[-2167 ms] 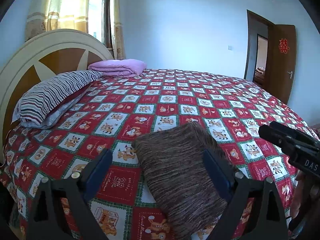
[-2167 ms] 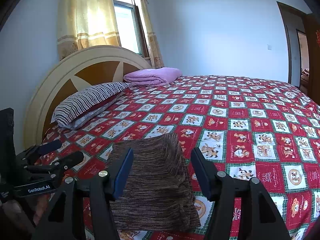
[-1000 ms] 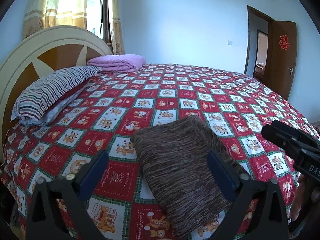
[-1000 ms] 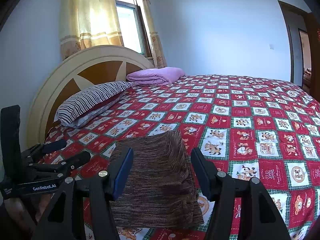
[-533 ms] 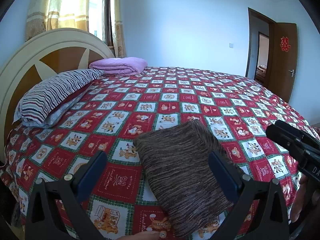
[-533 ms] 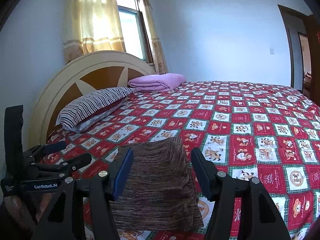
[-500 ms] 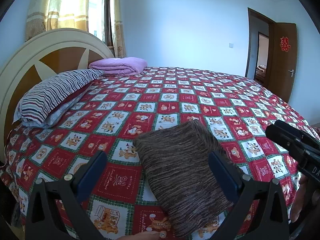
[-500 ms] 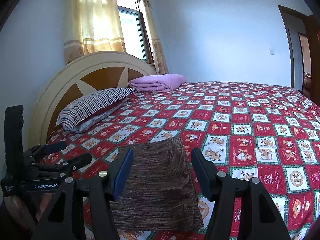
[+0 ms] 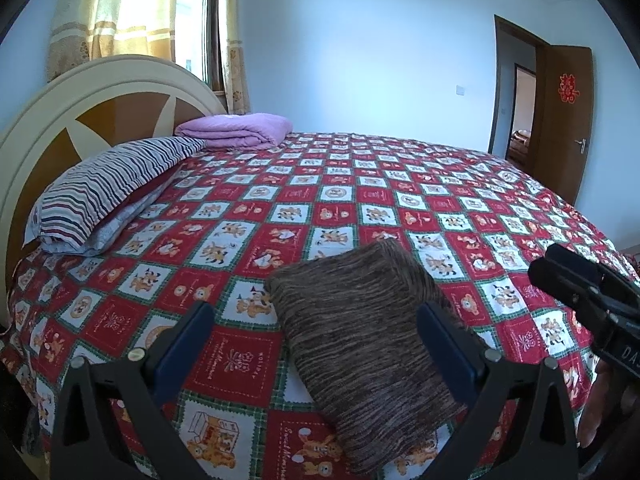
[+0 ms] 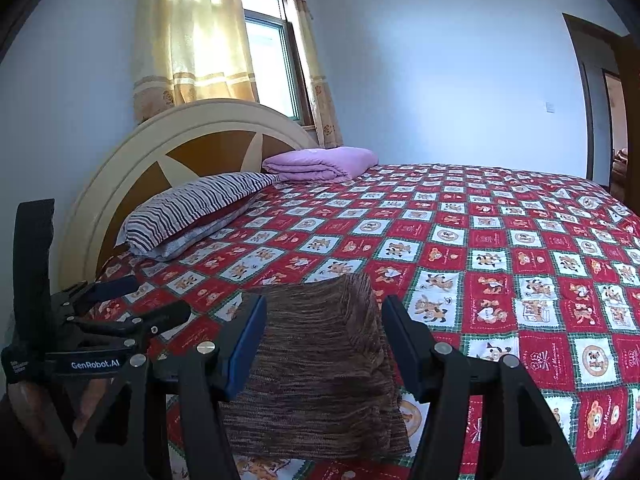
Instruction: Fold small clothes
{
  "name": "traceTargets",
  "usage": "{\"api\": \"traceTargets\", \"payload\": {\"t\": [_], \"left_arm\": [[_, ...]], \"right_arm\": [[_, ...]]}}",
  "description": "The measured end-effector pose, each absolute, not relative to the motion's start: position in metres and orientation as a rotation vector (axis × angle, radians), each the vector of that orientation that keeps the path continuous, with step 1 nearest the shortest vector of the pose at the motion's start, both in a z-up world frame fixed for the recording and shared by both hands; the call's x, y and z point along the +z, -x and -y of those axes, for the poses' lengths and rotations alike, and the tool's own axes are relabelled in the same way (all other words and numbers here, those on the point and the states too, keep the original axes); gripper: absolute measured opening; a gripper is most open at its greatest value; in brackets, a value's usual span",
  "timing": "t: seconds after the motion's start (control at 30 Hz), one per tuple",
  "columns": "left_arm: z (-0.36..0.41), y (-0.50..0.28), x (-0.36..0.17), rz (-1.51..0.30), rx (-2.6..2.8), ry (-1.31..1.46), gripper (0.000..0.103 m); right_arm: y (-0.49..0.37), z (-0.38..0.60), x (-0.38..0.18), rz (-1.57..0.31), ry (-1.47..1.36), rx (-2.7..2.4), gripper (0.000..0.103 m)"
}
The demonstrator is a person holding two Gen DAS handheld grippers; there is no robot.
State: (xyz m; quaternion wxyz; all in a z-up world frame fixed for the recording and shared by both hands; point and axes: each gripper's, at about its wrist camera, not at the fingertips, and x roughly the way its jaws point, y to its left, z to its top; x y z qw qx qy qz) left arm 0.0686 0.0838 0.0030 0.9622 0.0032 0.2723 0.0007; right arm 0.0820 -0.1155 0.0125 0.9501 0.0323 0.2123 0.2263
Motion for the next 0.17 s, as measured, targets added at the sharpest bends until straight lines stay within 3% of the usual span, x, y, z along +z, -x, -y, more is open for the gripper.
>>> {"api": "traceTargets", "payload": {"t": [0.17], "left_arm": [[-0.0817,-0.0670,0.0034,-0.530,-0.008,-0.025,0.103]], "right_arm": [[-0.0834,0.1153,0.0097,-0.444,-0.056,0.464,0.061]]}}
